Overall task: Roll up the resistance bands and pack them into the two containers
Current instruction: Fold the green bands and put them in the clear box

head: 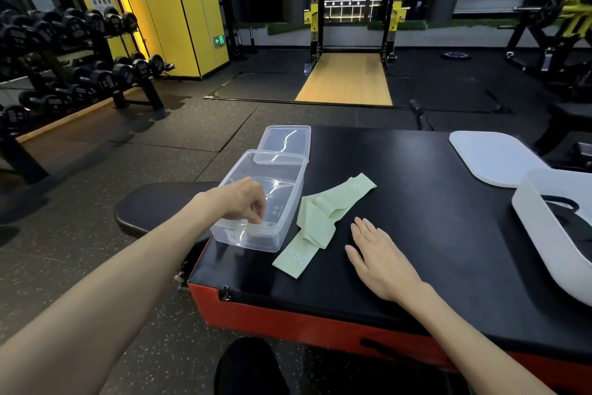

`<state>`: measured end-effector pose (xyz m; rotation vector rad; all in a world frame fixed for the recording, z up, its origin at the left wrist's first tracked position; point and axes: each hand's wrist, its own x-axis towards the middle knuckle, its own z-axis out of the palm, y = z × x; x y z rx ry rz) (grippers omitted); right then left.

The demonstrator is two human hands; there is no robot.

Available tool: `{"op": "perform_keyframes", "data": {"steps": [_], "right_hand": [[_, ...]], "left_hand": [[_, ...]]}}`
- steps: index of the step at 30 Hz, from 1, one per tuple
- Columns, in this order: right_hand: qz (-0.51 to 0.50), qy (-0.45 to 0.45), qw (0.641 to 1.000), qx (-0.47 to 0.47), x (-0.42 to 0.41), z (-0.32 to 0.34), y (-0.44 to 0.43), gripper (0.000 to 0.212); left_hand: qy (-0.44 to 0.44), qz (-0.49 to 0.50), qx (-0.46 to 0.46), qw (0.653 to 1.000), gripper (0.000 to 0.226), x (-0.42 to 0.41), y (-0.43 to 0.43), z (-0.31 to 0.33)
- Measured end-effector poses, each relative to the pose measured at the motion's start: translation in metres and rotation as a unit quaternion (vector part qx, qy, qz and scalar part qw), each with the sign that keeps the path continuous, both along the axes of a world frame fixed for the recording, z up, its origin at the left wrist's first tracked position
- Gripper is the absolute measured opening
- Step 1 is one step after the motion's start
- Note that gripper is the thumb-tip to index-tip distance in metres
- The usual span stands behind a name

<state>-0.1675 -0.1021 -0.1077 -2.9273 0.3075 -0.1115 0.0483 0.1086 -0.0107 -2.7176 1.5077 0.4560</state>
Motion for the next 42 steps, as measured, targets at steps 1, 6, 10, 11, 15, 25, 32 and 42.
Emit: {"op": "perform_keyframes", "data": {"steps": [1,6,10,11,15,25,32,42], "right_hand": [[0.000,0.001,1.000,-0.002,0.000,0.000,0.000,0.058],[-0.002,0.000,1.000,-0.006,0.000,-0.001,0.000,0.059],[-0.002,-0.001,1.000,-0.008,0.000,-0.002,0.000,0.058],[-0.002,-0.002,1.000,-0.009,0.000,-0.002,0.000,0.058],[-0.003,-0.003,1.000,-0.007,0.001,-0.002,0.000,0.058],[0.000,-0.007,1.000,-0.005,0.000,-0.002,-0.002,0.058],[-0.003,-0.005,1.000,0.001,0.001,-0.003,-0.002,0.058],[0.000,-0.011,1.000,0.003,0.000,-0.002,-0.001,0.058]], "left_hand": [[0.003,0.000,-0.001,1.000,0.003,0.000,0.001,0.000],[-0.003,0.007,0.017,1.000,0.003,-0.007,0.002,0.003],[0.024,0.025,0.029,0.999,0.009,-0.010,0.002,0.007],[0.036,0.030,0.028,0.999,0.013,-0.010,0.002,0.006],[0.060,0.037,0.043,0.997,0.019,-0.010,0.000,0.001],[0.093,0.063,0.068,0.991,0.023,-0.006,0.001,0.000],[0.116,0.065,0.027,0.991,0.022,-0.005,0.007,-0.007],[0.171,0.066,0.063,0.981,0.022,-0.001,-0.002,0.000]]}}
